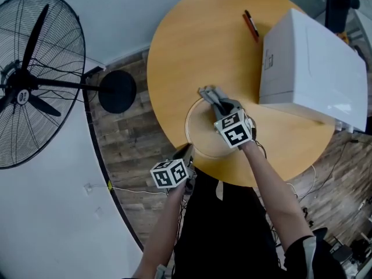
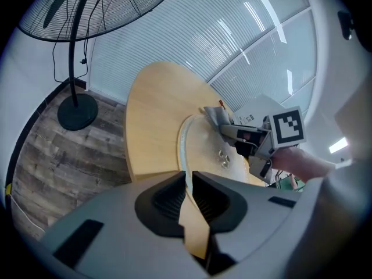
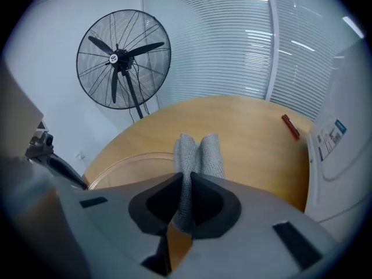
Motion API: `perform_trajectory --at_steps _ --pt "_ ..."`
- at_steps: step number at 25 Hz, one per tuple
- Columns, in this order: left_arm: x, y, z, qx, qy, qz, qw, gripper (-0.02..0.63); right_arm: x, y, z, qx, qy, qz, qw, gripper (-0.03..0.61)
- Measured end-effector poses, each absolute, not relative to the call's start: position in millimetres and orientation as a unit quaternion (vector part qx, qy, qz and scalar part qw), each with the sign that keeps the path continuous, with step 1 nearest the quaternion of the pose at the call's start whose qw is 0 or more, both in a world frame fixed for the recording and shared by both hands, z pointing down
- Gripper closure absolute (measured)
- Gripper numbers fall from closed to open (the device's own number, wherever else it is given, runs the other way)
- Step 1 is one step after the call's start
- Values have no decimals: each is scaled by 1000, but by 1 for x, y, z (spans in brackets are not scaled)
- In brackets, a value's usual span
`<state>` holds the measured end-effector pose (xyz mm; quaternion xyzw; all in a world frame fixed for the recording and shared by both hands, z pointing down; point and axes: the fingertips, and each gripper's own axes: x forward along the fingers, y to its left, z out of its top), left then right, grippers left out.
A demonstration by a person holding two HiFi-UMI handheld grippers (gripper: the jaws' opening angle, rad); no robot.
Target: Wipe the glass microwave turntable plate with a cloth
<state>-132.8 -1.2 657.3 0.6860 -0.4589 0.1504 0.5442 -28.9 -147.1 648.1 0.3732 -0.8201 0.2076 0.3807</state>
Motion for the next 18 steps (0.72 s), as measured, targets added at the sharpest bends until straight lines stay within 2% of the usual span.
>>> perform_trajectory --at_steps 7,18 --pt "-132 0 658 685 -462 151 543 581 -86 -95 652 290 -854 181 392 538" --pt "-134 -1 658 681 -464 145 547 584 -105 -3 652 176 -876 201 402 538"
